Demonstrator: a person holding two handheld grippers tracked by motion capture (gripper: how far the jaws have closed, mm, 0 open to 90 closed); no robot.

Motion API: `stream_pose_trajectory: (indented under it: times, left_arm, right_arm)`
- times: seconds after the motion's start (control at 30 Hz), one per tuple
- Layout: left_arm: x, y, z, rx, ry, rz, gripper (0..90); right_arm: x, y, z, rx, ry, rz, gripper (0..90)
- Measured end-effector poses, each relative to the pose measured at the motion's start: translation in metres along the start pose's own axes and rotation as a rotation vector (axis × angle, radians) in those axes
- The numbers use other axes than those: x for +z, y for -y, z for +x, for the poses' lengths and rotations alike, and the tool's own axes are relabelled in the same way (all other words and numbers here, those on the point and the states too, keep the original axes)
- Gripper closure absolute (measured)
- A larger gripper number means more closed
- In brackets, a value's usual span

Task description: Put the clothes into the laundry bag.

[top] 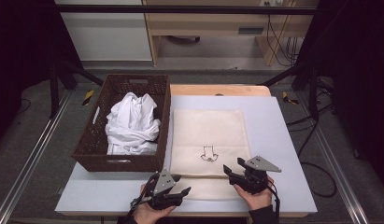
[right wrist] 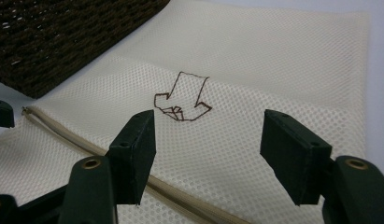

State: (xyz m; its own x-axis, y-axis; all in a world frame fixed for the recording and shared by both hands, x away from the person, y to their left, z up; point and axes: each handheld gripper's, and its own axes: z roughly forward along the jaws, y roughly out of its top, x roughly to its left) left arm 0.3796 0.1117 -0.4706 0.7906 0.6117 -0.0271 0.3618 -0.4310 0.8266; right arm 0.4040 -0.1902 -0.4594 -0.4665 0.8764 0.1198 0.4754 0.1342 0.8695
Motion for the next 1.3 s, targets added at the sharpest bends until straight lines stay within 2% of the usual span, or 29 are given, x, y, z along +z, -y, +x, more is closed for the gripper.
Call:
stream_pose_trajectory:
  times: [0.37, 0.5, 0.67, 0.77, 1.07, 1.23, 1.3]
  left_arm:
    - [0.007, -0.008, -0.001, 0.022, 0.058, 0.030, 67.3]
    - [0.015, -0.013, -0.001, 0.024, 0.063, 0.046, 75.0]
    - [0.027, -0.012, -0.001, 0.024, 0.066, 0.076, 84.4]
    - [0.030, -0.012, -0.001, 0.019, 0.071, 0.078, 88.6]
    - [0.037, -0.008, -0.006, 0.054, 0.063, 0.107, 89.6]
    - [0.038, -0.005, -0.005, 0.048, 0.071, 0.089, 89.5]
    - [0.038, -0.005, -0.005, 0.056, 0.067, 0.088, 89.4]
  right_arm:
    - [0.007, 0.000, 0.008, -0.019, -0.020, 0.033, 36.5]
    - [0.009, -0.002, 0.011, -0.028, -0.023, 0.038, 36.7]
    - [0.011, -0.004, 0.012, -0.031, -0.013, 0.038, 39.3]
    - [0.012, -0.005, 0.013, -0.033, -0.014, 0.045, 40.0]
    - [0.022, 0.000, 0.025, -0.076, -0.064, 0.120, 50.3]
    - [0.027, 0.003, 0.032, -0.091, -0.083, 0.147, 53.0]
    - [0.031, 0.005, 0.036, -0.115, -0.076, 0.172, 54.8]
